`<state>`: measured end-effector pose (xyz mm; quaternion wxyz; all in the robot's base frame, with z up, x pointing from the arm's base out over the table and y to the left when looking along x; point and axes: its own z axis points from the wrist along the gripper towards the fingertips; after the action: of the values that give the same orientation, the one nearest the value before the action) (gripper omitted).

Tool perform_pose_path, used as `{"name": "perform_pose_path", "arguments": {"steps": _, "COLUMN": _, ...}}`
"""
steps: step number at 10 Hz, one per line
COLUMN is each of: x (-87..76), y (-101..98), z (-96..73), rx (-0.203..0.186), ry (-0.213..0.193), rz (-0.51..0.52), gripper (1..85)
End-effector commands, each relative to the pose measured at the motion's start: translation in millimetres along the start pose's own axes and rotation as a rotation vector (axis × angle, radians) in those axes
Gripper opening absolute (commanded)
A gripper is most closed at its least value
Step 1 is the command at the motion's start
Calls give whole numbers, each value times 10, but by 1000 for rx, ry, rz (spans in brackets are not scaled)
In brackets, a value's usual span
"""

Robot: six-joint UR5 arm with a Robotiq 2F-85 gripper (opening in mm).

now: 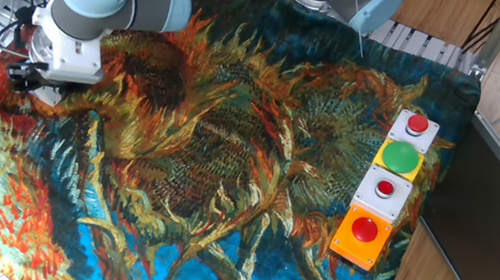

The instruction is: Press the button horizontally

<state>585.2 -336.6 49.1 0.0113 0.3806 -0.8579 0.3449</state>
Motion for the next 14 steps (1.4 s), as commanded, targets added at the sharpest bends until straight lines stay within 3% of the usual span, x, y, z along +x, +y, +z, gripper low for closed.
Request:
{"name": "perform_pose_path", "arguments": {"steps": 1, "x": 103, "y": 4, "z": 51, "rx": -3, "ry": 5, "rz": 4, "gripper": 657}}
{"name": "perform_pose_path", "arguments": {"steps": 4, "x": 78, "y": 99, "z": -140, "rx": 26, "ry": 58, "rz": 39, "gripper": 597}}
{"name": "perform_pose_path", "arguments": {"steps": 5, "x": -45, "y": 247, "z": -175, "rx": -13, "ry": 43, "rz": 54, "gripper": 587}}
{"name": "perform_pose_path", "arguments": {"steps": 8, "x": -168, "y": 336, "z": -202, "rx": -59, "ry": 9, "rz": 33, "gripper": 670}}
{"name": "perform_pose_path", "arguments": {"steps": 13, "x": -508, "y": 686, "z": -606, "rx": -210, "ry": -45, "rz": 92, "gripper": 690}}
{"name": "perform_pose_path", "arguments": {"steps": 14, "x": -588, "y": 783, "z": -730, "rx": -259, "ry": -59, "rz": 117, "gripper": 687}}
